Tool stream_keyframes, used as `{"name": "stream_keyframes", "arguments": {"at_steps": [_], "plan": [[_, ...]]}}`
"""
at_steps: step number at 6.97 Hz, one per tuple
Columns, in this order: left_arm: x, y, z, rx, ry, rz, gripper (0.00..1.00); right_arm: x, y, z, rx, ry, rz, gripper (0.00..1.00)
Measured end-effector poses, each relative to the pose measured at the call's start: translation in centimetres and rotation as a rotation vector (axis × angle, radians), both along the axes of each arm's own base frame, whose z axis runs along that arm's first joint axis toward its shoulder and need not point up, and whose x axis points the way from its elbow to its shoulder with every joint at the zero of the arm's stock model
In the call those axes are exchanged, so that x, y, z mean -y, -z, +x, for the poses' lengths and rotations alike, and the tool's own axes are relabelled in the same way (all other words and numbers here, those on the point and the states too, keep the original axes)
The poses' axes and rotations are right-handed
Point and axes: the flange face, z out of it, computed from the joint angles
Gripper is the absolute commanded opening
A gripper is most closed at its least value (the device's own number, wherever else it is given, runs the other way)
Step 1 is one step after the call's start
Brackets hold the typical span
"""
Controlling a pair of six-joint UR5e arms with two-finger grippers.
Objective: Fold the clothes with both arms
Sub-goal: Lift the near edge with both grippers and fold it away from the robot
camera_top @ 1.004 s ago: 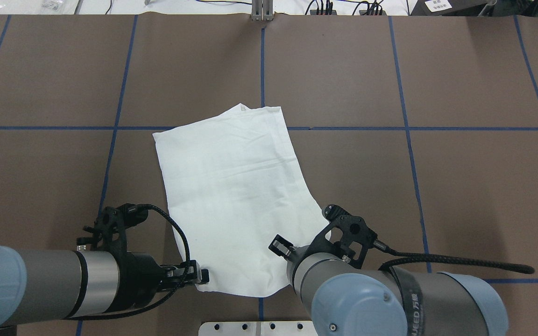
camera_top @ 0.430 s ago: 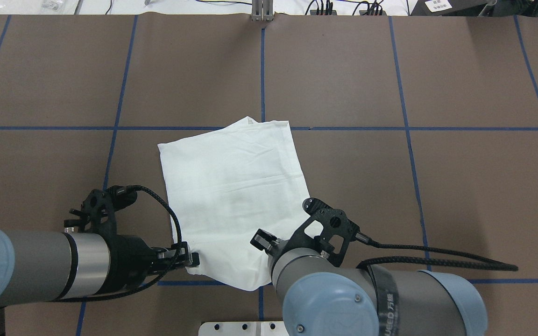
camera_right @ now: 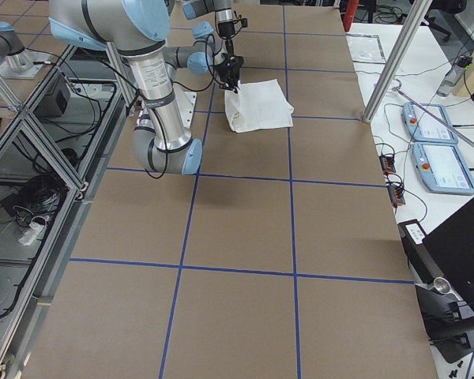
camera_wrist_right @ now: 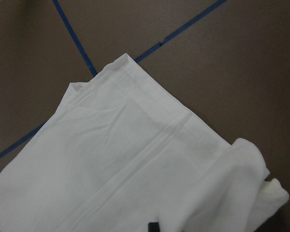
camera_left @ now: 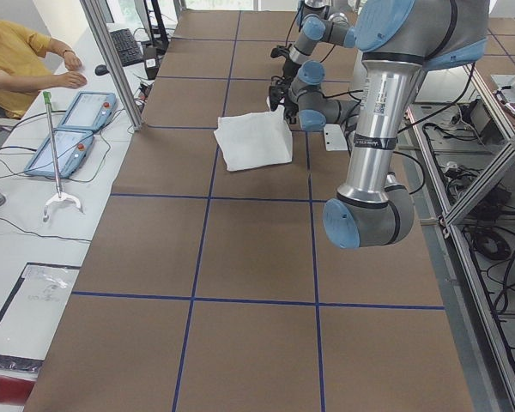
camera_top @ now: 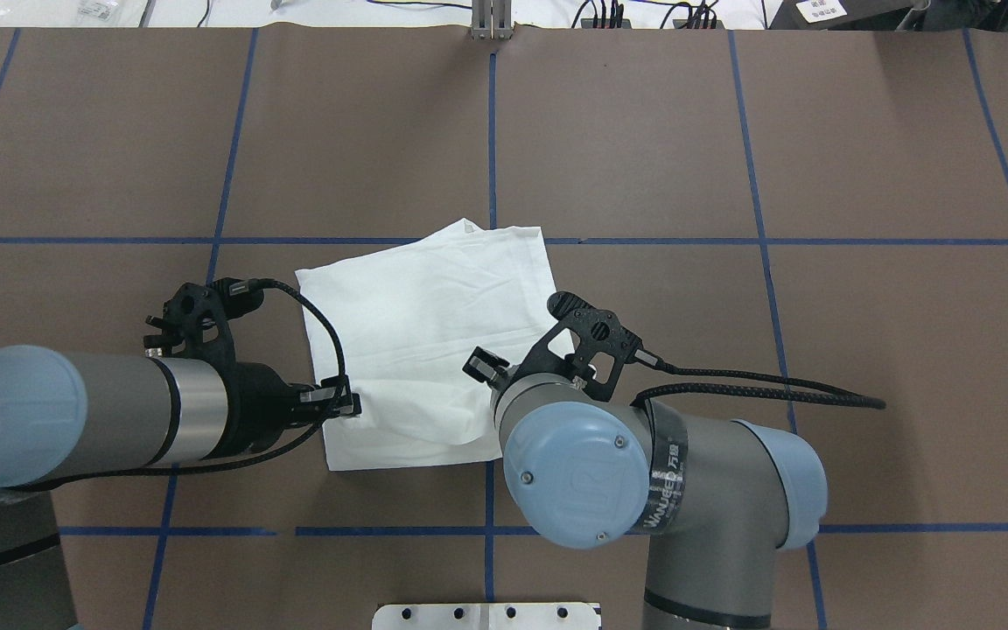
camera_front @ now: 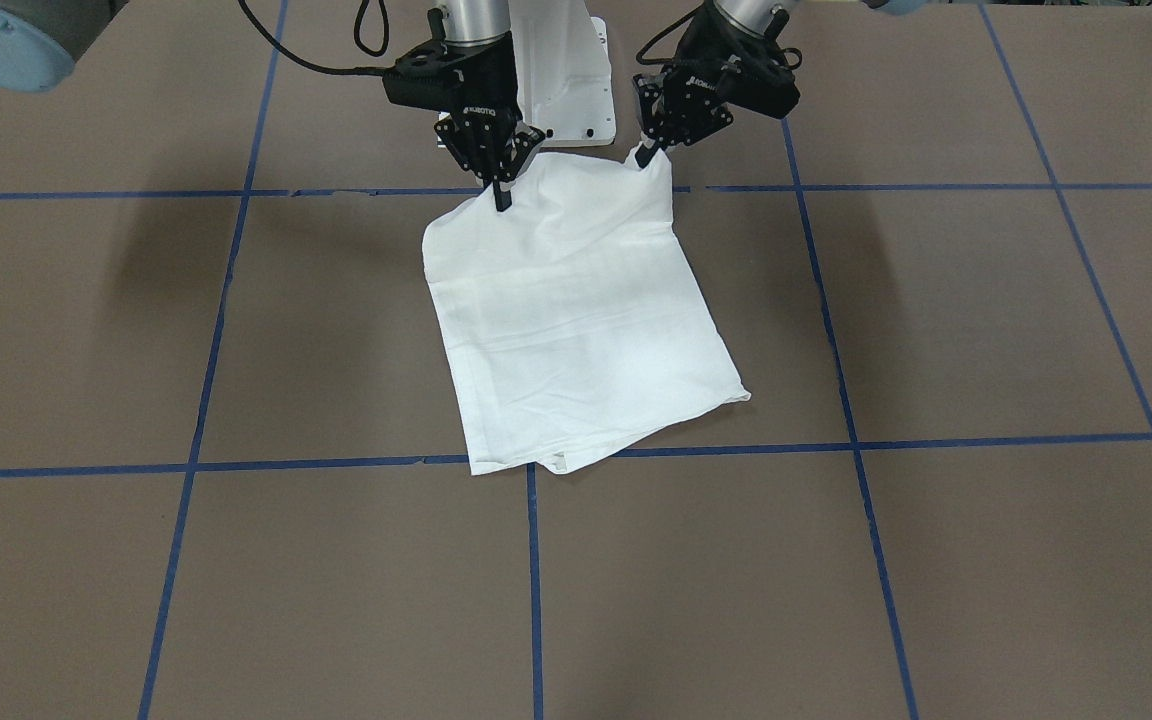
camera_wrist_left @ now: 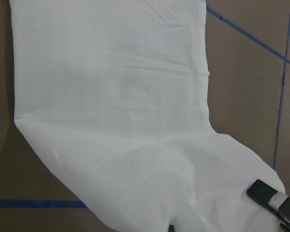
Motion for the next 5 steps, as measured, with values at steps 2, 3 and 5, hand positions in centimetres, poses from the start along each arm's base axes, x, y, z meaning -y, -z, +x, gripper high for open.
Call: {"name": "stream_keyframes", "arguments": {"at_steps": [2,3,5], "plan": [[5.0,-1.9,2.2,0.077,0.045,0.028,0.00,5.1,0.0,-1.8,-0.032,-0.016,0.008,0.00],[7.2,-3.2,2.8,0.118,0.061,0.043,0.00,7.4,-0.3,-3.5,-0.041,-0.024,0.009,0.00],[10.7,-5.5,3.8,0.182,0.085,0.052,0.00,11.8,-1.1,-7.4,-0.052,-0.046,0.014,0.00]]}}
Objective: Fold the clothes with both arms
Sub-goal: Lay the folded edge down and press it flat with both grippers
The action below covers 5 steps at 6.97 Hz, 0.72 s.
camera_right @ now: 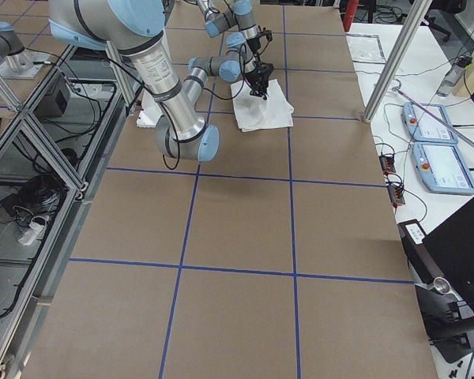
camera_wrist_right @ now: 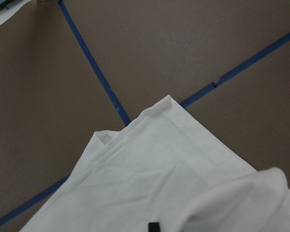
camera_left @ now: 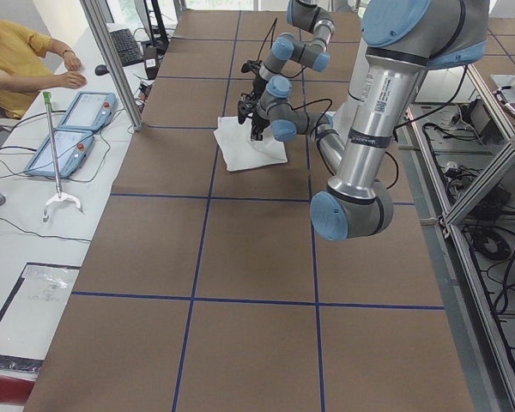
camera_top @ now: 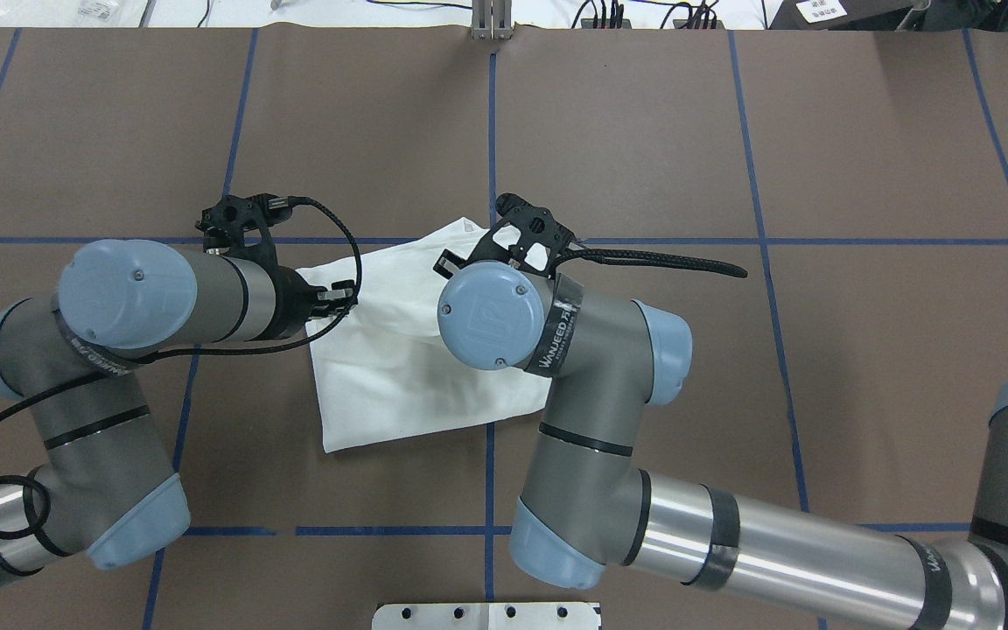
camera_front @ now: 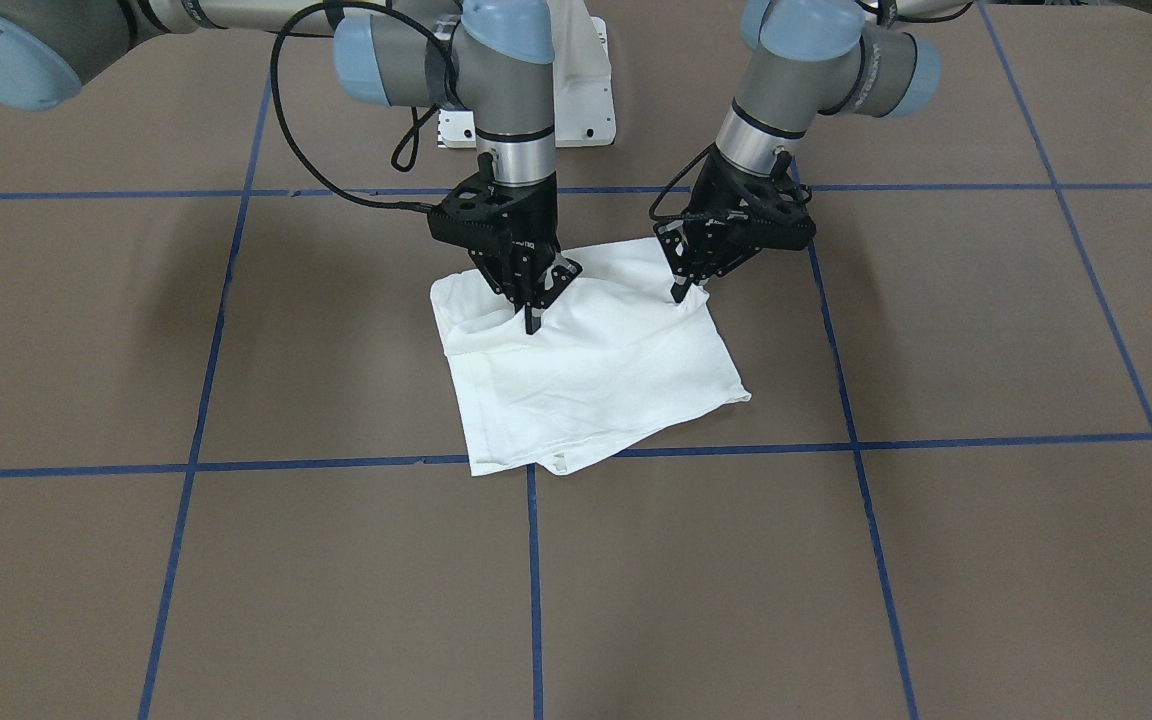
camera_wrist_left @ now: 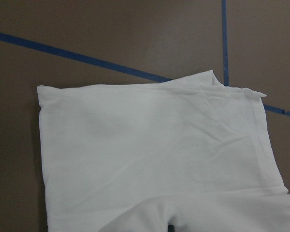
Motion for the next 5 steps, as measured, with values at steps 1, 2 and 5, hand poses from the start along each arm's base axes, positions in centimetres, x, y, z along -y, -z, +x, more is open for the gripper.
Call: {"name": "stream_keyframes", "arguments": {"at_steps": [1,2,5], "plan": [[1.3,-0.8,0.6,0.024,0.007,0.003,0.00,1.5,-0.2,-1.1,-0.007,-0.005,0.003,0.00],[2.3,-1.4,0.8,0.044,0.010,0.006,0.00,2.5,-0.3,-1.6,-0.011,-0.008,0.008,0.00],[3.5,-2.3,0.6,0.069,0.017,0.012,0.47,3.9,-0.3,-2.5,-0.021,0.005,0.023,0.82]]}}
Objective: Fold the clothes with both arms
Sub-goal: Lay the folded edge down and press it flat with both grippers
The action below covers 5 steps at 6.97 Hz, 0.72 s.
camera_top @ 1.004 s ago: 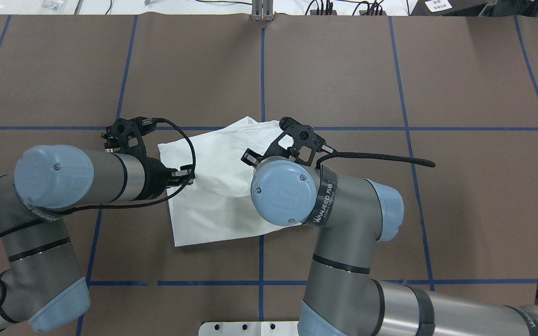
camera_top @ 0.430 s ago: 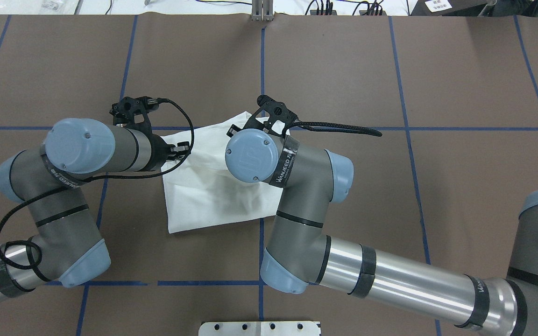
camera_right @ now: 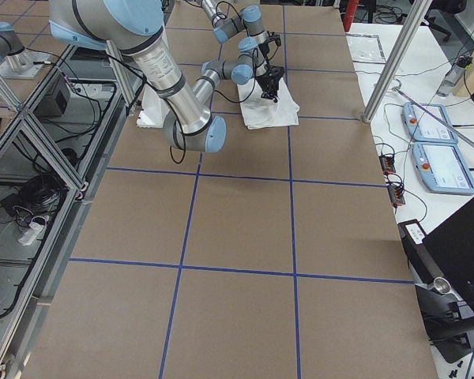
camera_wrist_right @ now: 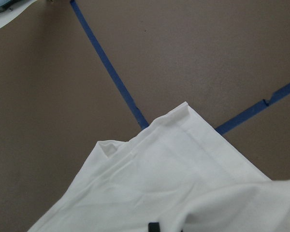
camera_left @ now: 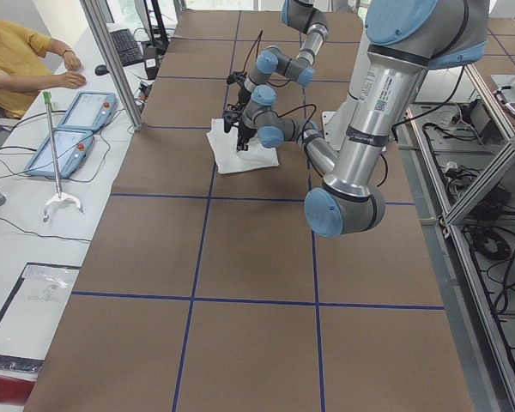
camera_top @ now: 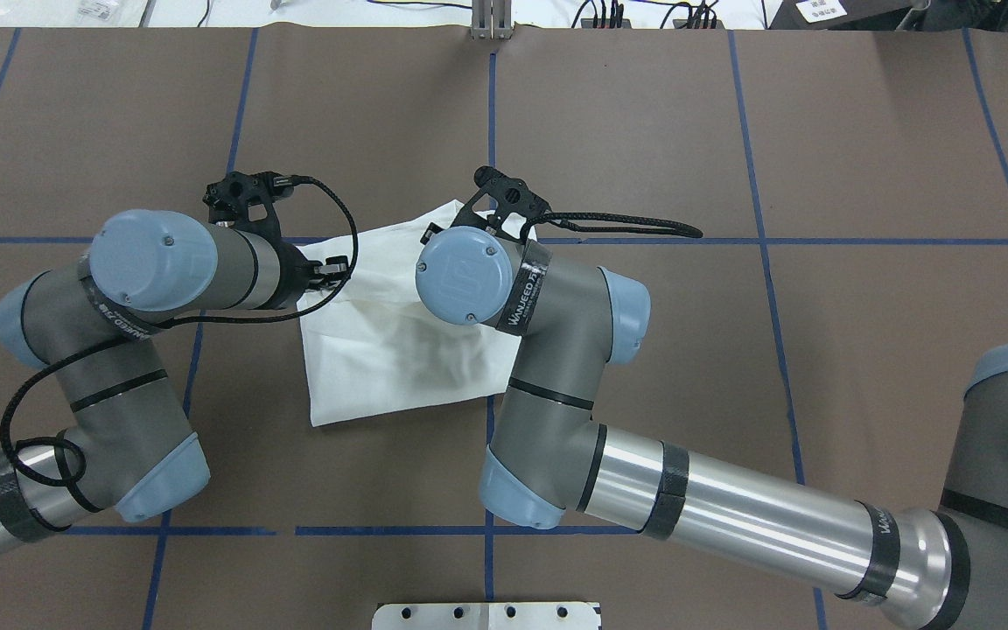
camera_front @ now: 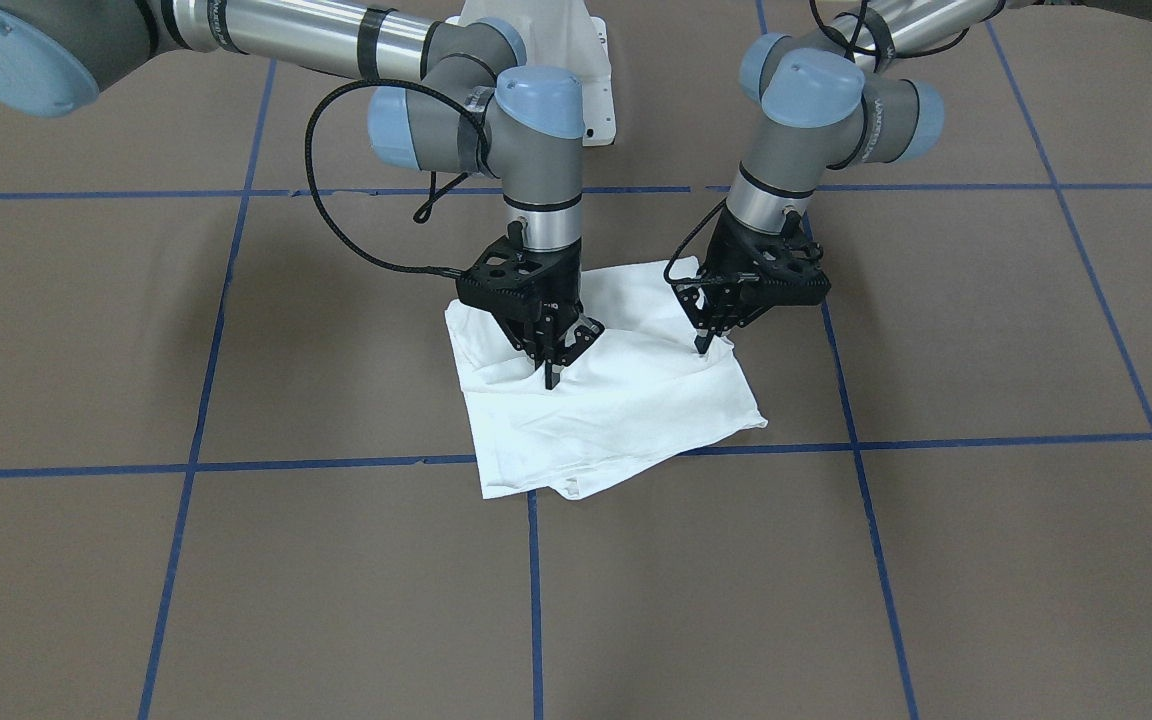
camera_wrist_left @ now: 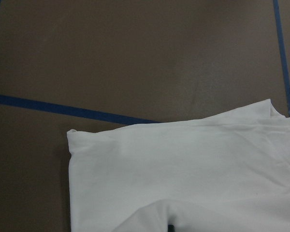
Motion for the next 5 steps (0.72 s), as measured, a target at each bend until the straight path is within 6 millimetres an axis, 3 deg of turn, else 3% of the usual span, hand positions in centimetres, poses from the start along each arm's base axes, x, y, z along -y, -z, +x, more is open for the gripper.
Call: {"name": "stream_keyframes", "arguments": {"at_steps": [1,5], "plan": [[0.2,0.0,-0.2,0.003,0.000,0.005,0.99,0.3,-0.3,-0.3,-0.005,0.010,0.013,1.00],[1.9,0.2,-3.0,0.059,-0.086,0.146,1.00,1.5,0.8,-0.4,-0.023,0.066,0.080,1.00]]}}
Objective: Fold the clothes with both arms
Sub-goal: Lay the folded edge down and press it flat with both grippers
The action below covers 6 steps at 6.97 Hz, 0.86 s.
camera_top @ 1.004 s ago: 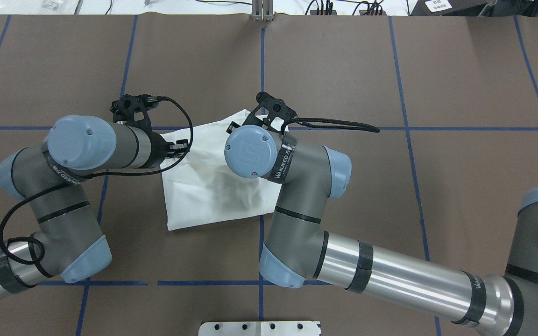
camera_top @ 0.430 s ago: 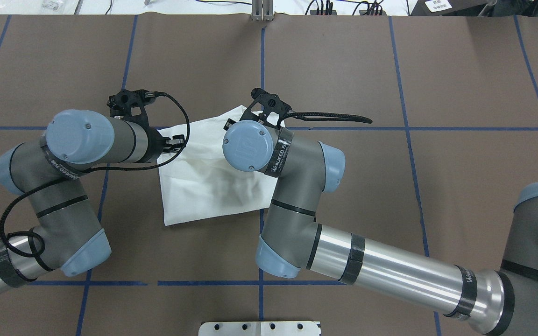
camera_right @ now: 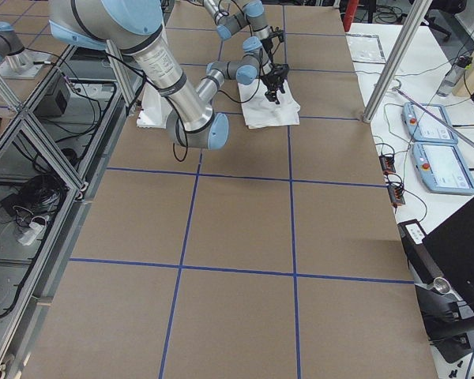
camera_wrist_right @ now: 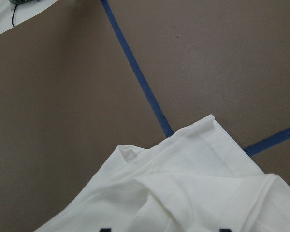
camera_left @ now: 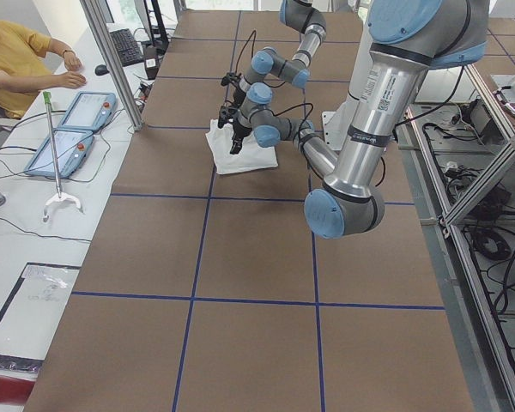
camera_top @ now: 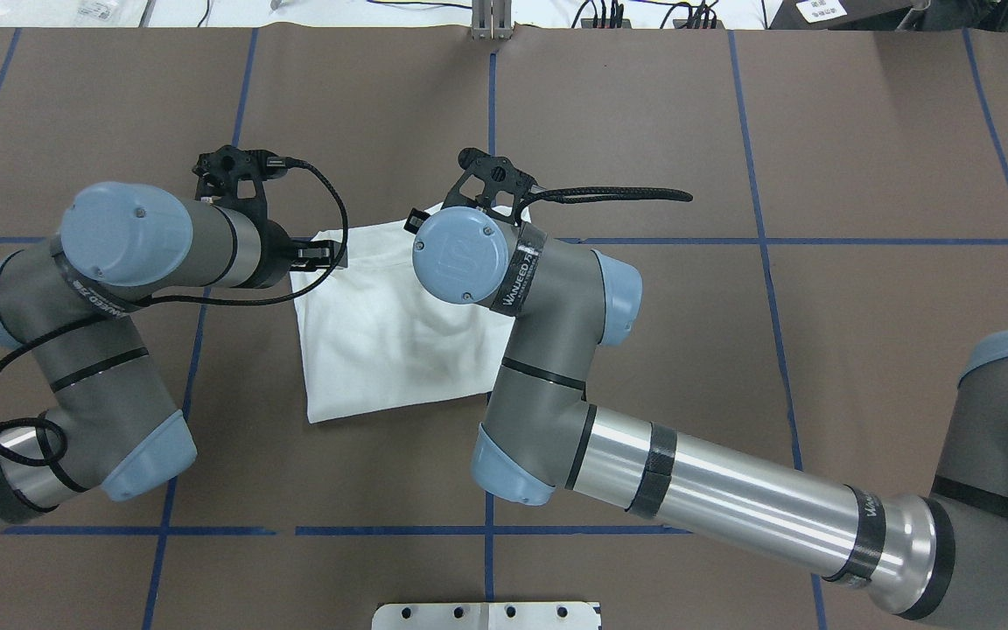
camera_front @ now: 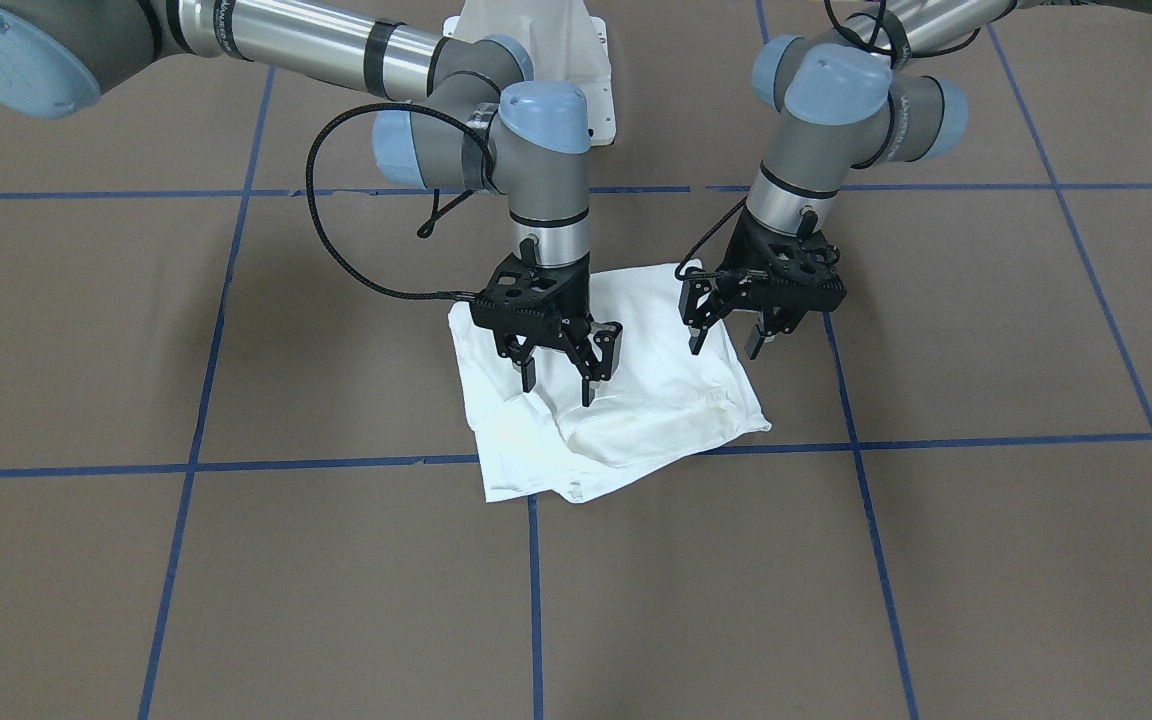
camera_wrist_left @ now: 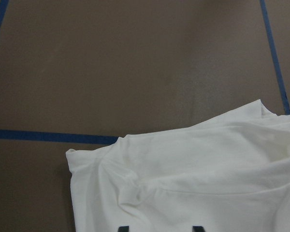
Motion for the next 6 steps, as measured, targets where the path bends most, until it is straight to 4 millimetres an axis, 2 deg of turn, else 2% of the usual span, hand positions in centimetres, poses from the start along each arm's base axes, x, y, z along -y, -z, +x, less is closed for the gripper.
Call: {"name": "stream_keyframes", "arguments": {"at_steps": [2,4,6], "plan": [[1.2,-0.6,-1.9,0.021,-0.041,0.036,1.00,-1.4,0.0,-1.7,-0.012,0.030,0.001,0.98],[1.4,-0.7,-2.3,0.025,-0.047,0.043,1.00,-1.6,-0.7,-4.6,-0.058,0.041,-0.017,0.98],[1.4,-0.7,-2.3,0.024,-0.045,0.041,1.00,-2.1,-2.1,-6.3,-0.102,0.061,-0.024,0.98]]}}
